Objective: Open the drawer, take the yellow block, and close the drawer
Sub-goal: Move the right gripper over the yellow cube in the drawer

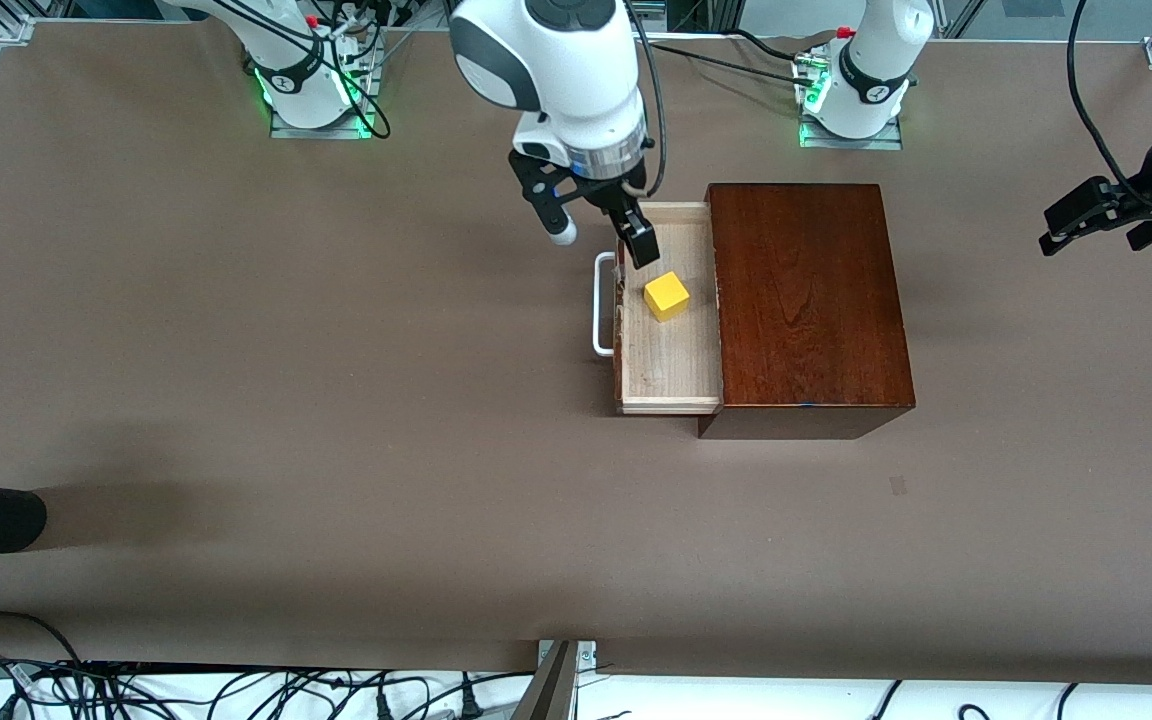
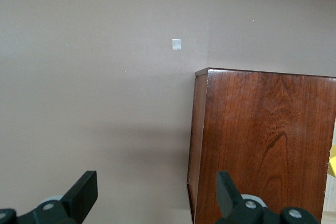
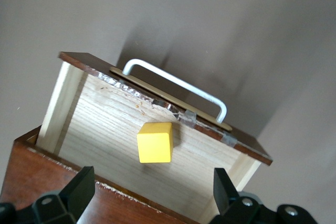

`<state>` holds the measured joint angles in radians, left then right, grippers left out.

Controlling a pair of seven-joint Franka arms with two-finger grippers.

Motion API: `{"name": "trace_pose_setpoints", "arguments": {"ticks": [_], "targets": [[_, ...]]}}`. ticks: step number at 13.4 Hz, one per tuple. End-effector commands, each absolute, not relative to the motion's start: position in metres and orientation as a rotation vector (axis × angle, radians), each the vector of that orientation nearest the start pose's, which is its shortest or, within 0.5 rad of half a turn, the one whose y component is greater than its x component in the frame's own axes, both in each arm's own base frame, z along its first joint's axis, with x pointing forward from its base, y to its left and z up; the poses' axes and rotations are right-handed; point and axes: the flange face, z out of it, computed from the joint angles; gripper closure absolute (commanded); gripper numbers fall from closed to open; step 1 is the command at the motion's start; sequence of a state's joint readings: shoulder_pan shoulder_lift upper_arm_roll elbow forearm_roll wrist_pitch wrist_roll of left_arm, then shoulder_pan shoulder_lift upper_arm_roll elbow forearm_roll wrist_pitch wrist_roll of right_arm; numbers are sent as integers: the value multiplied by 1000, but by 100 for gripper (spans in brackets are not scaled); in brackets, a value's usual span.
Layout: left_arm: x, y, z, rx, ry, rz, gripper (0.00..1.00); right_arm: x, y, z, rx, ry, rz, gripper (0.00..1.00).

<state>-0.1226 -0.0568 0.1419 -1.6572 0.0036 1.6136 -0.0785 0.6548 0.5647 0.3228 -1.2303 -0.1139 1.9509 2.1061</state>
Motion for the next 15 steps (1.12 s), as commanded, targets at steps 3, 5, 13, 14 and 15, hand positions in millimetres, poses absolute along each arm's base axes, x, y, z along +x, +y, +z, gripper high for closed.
{"name": "trace_pose_setpoints", "arguments": {"ticks": [3, 5, 13, 14, 15], "targets": [[543, 15, 622, -3157, -134, -26, 0, 469, 590, 459, -2317, 1733, 102, 0], [544, 15, 620, -3157, -134, -18, 0, 470, 594, 444, -2305, 1764, 118, 0], [544, 15, 616, -3156, -134, 8, 0, 468, 613, 392, -2249, 1823, 165, 0], [544, 14, 615, -3156, -134, 11, 0, 469, 614, 388, -2247, 1823, 168, 0], [544, 14, 616, -3156, -134, 11, 0, 470, 615, 386, -2244, 1822, 170, 0]]}}
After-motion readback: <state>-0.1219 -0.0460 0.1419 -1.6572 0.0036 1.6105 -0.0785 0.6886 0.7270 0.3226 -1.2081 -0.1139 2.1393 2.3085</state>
